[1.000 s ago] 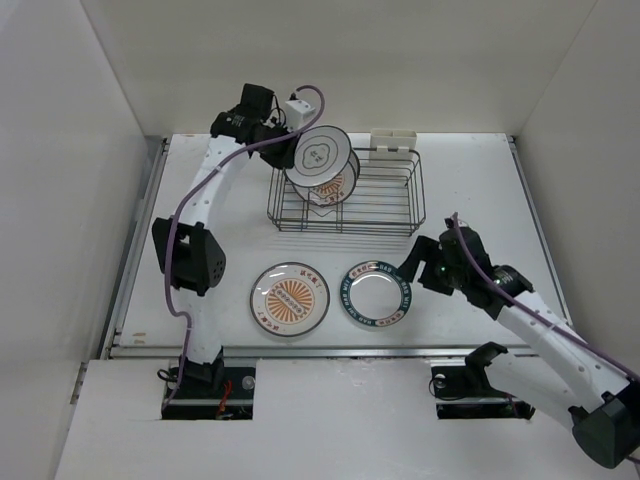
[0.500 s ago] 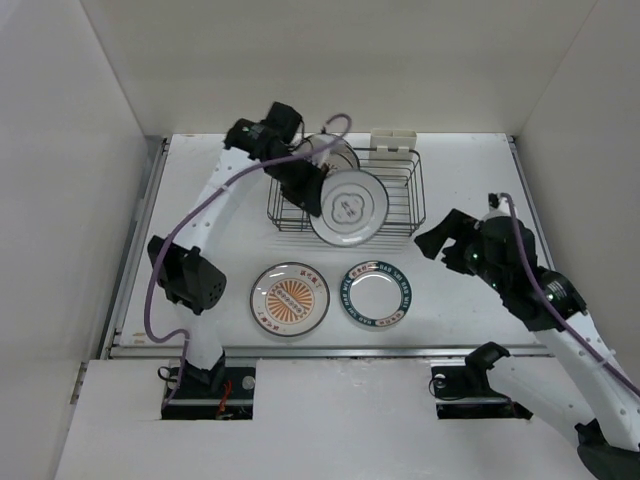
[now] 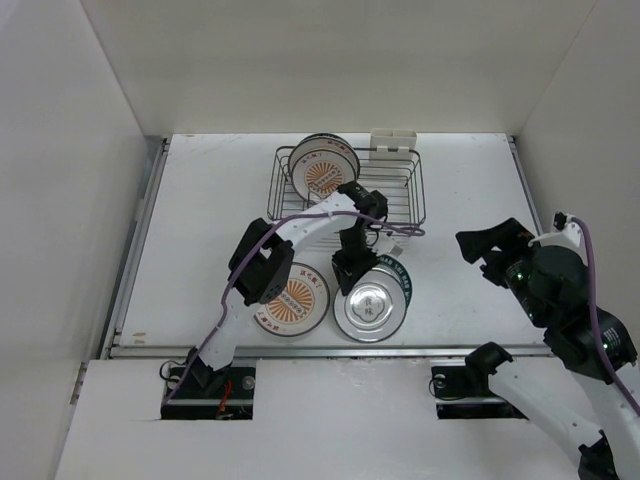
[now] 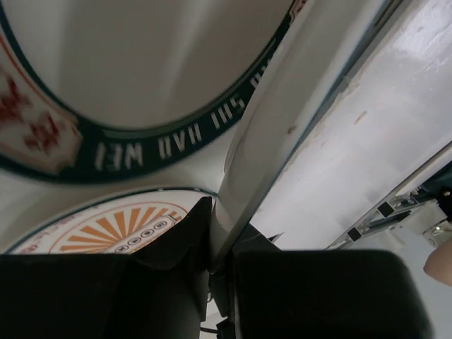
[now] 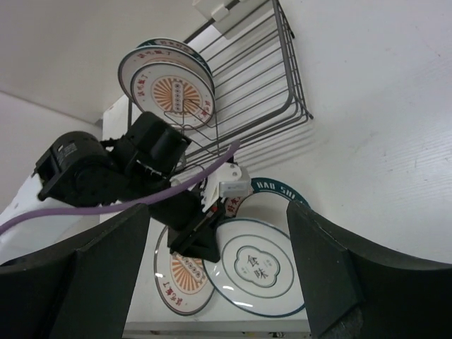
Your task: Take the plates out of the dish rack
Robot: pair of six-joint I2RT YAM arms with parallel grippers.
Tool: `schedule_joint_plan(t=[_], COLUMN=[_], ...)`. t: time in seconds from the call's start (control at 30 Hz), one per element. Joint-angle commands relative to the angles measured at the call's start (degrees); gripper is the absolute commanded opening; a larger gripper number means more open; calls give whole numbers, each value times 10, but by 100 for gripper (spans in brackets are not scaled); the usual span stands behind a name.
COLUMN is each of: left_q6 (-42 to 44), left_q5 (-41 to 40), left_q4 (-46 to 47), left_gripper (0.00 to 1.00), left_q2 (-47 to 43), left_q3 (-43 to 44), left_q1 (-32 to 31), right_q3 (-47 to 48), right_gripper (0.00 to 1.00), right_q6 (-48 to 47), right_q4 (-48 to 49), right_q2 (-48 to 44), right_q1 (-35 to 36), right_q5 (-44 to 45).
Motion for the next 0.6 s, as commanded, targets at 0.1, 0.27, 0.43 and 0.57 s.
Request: schedule_joint_plan(t=[0.1, 0.27, 0.43, 0.57], left_q6=[-28, -14, -21, -39], left_q5=[-40, -4, -26, -11], left_q4=[15, -8, -3, 2], left_gripper=[0, 0, 0, 0], left_q2=[25, 25, -9, -23], left_q3=[90, 115, 125, 137], left_q1=[9, 9, 16, 52], right_q3=[5, -5, -5, -5], right_gripper=[84, 84, 84, 84], right_q6=[7, 7, 7, 7], right_q4=[-13, -13, -13, -13], right_q2=[7, 7, 7, 7], right_q1=[-3, -3, -3, -3], right_q5=[-3, -21, -27, -27])
